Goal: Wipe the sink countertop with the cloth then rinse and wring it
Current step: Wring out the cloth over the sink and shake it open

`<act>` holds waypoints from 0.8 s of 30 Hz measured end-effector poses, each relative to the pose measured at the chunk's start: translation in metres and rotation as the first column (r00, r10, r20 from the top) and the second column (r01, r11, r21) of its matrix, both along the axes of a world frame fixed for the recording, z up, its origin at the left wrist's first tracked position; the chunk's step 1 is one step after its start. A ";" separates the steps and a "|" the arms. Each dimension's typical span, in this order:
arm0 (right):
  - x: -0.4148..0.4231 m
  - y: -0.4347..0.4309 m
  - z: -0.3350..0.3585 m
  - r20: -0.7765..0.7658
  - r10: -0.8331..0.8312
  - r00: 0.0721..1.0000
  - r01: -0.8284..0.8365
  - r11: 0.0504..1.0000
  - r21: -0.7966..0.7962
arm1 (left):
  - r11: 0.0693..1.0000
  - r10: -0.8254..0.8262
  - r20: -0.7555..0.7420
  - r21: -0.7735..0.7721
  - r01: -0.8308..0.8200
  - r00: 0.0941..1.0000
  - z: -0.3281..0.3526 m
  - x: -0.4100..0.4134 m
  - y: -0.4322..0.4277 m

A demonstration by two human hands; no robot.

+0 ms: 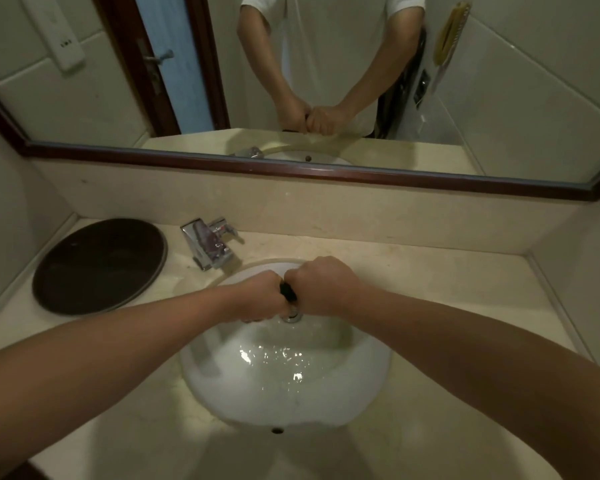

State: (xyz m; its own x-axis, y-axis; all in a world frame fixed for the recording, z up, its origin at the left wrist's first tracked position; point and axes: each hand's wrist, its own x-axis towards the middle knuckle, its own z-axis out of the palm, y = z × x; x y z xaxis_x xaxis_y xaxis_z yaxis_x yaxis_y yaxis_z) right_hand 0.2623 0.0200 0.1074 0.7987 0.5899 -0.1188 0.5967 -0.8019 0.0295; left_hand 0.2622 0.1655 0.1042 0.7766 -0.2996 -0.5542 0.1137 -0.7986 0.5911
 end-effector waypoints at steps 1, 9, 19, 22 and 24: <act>-0.002 0.000 -0.002 -0.006 0.033 0.999 -0.033 0.999 -0.011 | 1.000 -0.005 -0.059 -0.030 0.004 0.998 -0.001 -0.004 0.002; -0.005 -0.005 0.000 -0.096 0.110 0.989 -0.115 0.992 -0.048 | 0.985 -0.131 -0.244 -0.139 0.099 0.961 -0.009 -0.005 0.009; -0.009 -0.018 0.002 -0.369 -0.055 0.928 0.204 0.902 0.381 | 0.956 -0.018 0.219 -0.281 0.080 0.976 -0.010 0.000 0.025; -0.012 -0.021 0.005 -0.701 -0.102 0.706 0.616 0.577 0.537 | 0.919 0.119 0.545 -0.377 0.116 0.830 -0.012 -0.019 0.030; -0.016 -0.023 0.017 -0.916 0.066 0.395 0.867 0.303 0.395 | 0.941 0.071 0.836 -0.237 0.241 0.544 -0.013 -0.029 0.028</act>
State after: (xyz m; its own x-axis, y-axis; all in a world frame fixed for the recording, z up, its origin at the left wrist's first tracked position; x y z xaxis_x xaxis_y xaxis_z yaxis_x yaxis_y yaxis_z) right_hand 0.2463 -0.0031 0.1240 0.7906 0.3443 -0.5063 -0.4510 -0.2319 -0.8619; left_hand 0.2332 0.1930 0.0916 0.7956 -0.4100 0.4460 -0.6057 -0.5480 0.5769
